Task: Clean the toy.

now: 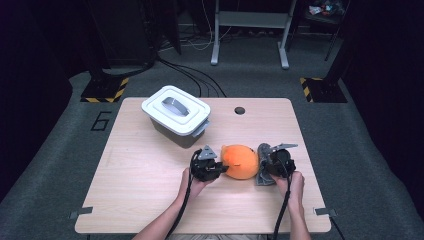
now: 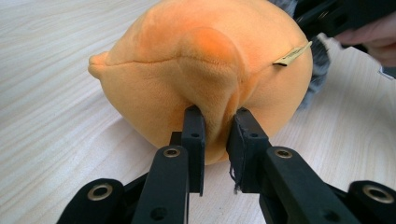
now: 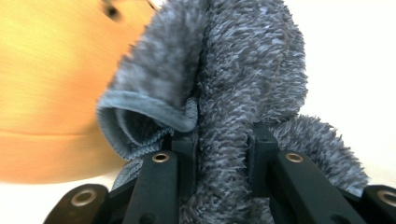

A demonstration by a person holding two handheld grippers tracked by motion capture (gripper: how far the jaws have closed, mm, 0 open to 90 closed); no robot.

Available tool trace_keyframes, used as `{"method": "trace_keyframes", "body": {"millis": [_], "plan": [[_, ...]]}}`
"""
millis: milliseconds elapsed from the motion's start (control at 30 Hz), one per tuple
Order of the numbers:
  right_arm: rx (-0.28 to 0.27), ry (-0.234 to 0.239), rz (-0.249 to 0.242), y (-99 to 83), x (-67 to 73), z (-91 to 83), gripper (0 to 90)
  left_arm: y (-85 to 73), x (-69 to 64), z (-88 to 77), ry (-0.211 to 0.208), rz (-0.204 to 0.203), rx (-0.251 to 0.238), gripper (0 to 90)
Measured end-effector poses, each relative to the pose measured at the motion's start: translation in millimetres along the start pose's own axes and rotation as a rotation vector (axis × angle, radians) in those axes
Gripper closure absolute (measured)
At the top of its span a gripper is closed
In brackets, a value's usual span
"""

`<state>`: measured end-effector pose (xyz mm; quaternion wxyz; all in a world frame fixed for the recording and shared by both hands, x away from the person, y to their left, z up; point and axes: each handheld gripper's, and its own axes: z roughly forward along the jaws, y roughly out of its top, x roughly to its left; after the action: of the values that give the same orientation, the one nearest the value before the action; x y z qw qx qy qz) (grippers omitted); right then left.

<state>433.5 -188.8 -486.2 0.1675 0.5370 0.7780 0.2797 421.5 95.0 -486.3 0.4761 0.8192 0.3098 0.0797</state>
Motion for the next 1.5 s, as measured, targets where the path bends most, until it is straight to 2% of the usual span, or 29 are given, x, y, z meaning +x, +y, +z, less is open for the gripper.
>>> {"method": "trace_keyframes", "body": {"millis": [100,200,300,367,467,567,600,733,833,933,1100,1133,1200,1267,1367,1500], "plan": [[0.025,0.010,0.007,-4.0,-1.2,12.2,69.7,0.0,0.5,-0.2,-0.001,-0.001,0.002,77.3],[0.014,0.026,0.013,-4.9,-4.7,11.4,69.8,0.1,0.3,-0.3,0.000,0.000,0.002,77.3],[0.006,0.012,0.025,-3.7,-6.1,2.1,70.0,0.0,0.8,-0.9,0.001,-0.002,0.003,77.3],[-0.024,0.000,0.017,-2.4,-8.0,-8.6,70.0,-0.3,1.0,-1.4,0.003,-0.009,0.004,77.3],[-0.072,-0.008,0.018,0.9,-7.2,-28.7,69.9,-1.0,-0.2,-1.4,0.005,0.008,0.004,77.3],[-0.132,-0.001,-0.004,7.2,0.4,-51.4,69.9,-1.0,-0.4,-1.1,0.005,0.004,0.001,77.3],[-0.159,0.000,-0.028,10.4,6.2,-60.3,70.0,-1.0,-0.6,-1.0,0.004,0.003,0.001,77.3],[-0.185,0.037,-0.107,19.8,31.0,-74.8,69.9,-0.8,-0.5,-1.1,0.007,0.006,-0.001,77.2],[-0.148,0.076,-0.148,25.1,49.0,-69.5,69.8,-0.6,-0.4,-0.9,0.008,0.009,0.000,77.0],[-0.112,0.066,-0.171,28.5,54.8,-54.1,70.0,-0.3,0.1,-1.3,0.014,0.019,0.006,76.1],[-0.114,0.057,-0.150,31.3,52.9,-47.0,70.2,-1.7,-0.9,-2.4,0.023,0.055,-0.008,71.5],[-0.114,0.058,-0.162,31.6,51.9,-46.4,70.2,-1.8,-2.1,-2.8,0.035,0.058,-0.010,68.4],[-0.110,0.049,-0.154,32.6,51.6,-45.3,70.2,-2.0,-3.1,-3.1,0.049,0.069,-0.021,60.1],[-0.106,0.053,-0.146,33.3,51.1,-44.8,70.2,-2.0,-5.5,-3.2,0.088,0.094,-0.024,52.9],[-0.113,0.047,-0.148,35.4,49.3,-43.1,70.1,-1.6,-7.2,-2.5,0.091,0.111,-0.017,45.6],[-0.108,0.054,-0.137,36.8,47.2,-42.0,70.2,-3.1,-6.6,-0.3,0.091,0.116,-0.018,41.2]]}}
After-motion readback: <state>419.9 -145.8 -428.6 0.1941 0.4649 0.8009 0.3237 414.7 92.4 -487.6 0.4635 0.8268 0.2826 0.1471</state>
